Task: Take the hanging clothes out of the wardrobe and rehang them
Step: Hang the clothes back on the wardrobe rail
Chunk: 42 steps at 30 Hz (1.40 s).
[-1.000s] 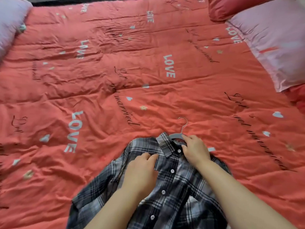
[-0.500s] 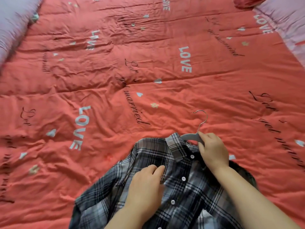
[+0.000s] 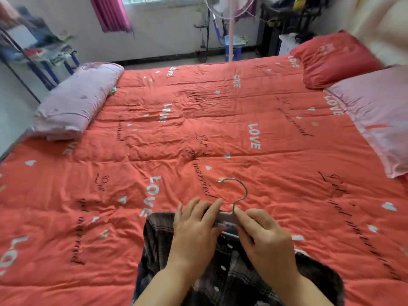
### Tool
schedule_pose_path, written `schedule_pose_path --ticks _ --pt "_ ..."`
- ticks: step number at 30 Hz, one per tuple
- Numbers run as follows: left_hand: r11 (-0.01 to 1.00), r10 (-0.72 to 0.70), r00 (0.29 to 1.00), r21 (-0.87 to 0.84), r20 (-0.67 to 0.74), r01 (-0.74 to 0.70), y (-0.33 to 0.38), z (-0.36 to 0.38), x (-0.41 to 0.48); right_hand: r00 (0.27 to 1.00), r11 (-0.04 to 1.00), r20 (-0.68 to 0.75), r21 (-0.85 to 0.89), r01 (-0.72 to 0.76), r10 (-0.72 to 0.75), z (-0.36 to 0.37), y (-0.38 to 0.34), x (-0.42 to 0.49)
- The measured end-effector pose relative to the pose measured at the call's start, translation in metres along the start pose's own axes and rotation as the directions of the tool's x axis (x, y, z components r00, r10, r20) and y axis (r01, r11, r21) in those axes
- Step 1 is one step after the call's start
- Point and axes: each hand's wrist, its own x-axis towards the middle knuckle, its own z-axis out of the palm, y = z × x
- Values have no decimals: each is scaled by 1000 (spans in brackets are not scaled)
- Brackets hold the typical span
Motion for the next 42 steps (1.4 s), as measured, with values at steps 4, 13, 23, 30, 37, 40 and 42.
schedule_pose_path --ticks 4,13,23,30,37,40,42 --pt "992 15 995 -121 -99 -27 -1 -74 -29 994 992 -53 75 104 -101 -34 -68 11" --pt "991 -97 911 -126 -400 50 -8 -280 -178 941 934 54 157 322 -333 -103 -290 8" --pt "908 -75 678 231 -731 349 -14 -531 -425 738 664 13 445 600 -675 -147 -603 -56" --pt "682 -87 556 358 -827 638 -18 -645 -585 598 455 0 648 611 -802 -137 -778 -125" --pt "402 -85 494 424 -865 812 -37 -731 -709 447 187 -88 823 536 -890 -103 -938 -186" --pt "247 -103 444 410 -890 878 -41 -765 -755 353 36 -173 857 514 -920 -91 -1006 -210" --pt "129 -115 405 390 -907 912 -38 -788 -781 303 -53 -222 876 480 -927 -90 -1050 -226"
